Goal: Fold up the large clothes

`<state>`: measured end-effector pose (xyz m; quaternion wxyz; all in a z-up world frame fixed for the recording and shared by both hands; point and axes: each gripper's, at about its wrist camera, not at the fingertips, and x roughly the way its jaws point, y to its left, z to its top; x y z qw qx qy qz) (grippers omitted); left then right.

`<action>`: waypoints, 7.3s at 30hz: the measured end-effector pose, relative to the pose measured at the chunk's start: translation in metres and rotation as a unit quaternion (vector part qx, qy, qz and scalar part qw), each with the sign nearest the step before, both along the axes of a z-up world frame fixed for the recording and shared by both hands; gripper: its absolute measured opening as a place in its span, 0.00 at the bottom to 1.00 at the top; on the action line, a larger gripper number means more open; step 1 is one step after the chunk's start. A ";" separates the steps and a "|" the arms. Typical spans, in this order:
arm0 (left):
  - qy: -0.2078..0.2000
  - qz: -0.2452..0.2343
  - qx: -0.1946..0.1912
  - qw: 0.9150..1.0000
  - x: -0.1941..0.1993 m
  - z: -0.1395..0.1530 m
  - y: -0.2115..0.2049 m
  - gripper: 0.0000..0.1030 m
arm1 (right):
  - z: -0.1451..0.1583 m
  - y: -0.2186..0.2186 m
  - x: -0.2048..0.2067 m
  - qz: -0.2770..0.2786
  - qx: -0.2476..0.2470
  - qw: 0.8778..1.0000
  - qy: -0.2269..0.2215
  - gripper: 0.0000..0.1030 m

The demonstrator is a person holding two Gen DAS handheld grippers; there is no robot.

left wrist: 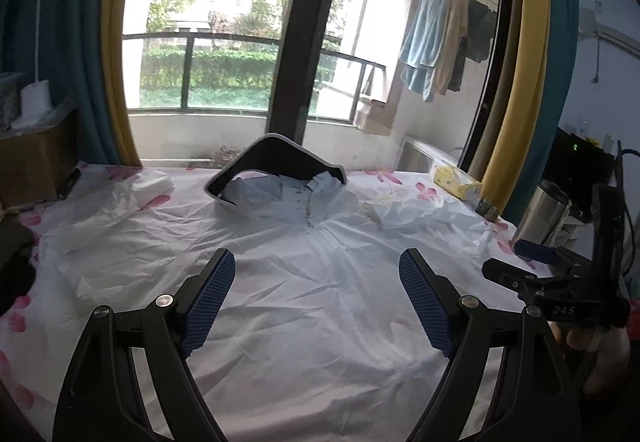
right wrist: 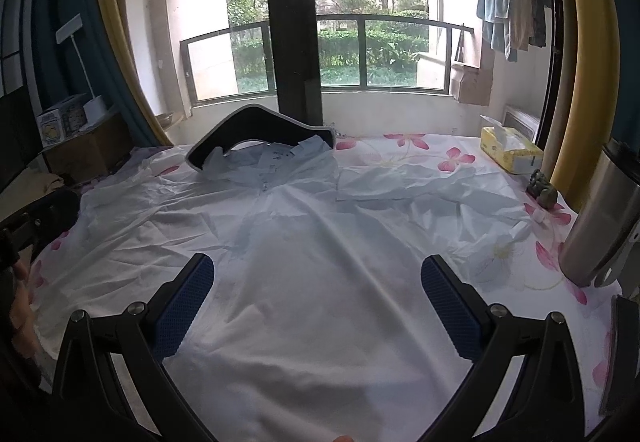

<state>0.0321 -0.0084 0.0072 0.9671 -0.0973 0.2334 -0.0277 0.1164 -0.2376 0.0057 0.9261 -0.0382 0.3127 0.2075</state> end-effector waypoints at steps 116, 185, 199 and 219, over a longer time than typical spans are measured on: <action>0.064 0.127 -0.063 0.988 -0.003 -0.056 0.189 0.77 | -0.029 0.296 0.079 0.267 -0.127 0.955 0.006 0.03; 0.217 -0.085 0.093 0.968 0.126 -0.084 0.092 0.12 | -0.084 -0.009 0.134 0.024 -0.112 0.988 0.102 0.61; 0.180 -0.011 0.088 0.980 0.190 -0.061 0.153 0.12 | -0.085 -0.008 0.132 0.031 -0.113 0.988 0.104 0.61; 0.232 0.013 0.018 0.973 0.163 -0.101 0.156 0.46 | -0.078 -0.011 0.160 -0.001 -0.138 0.984 0.109 0.61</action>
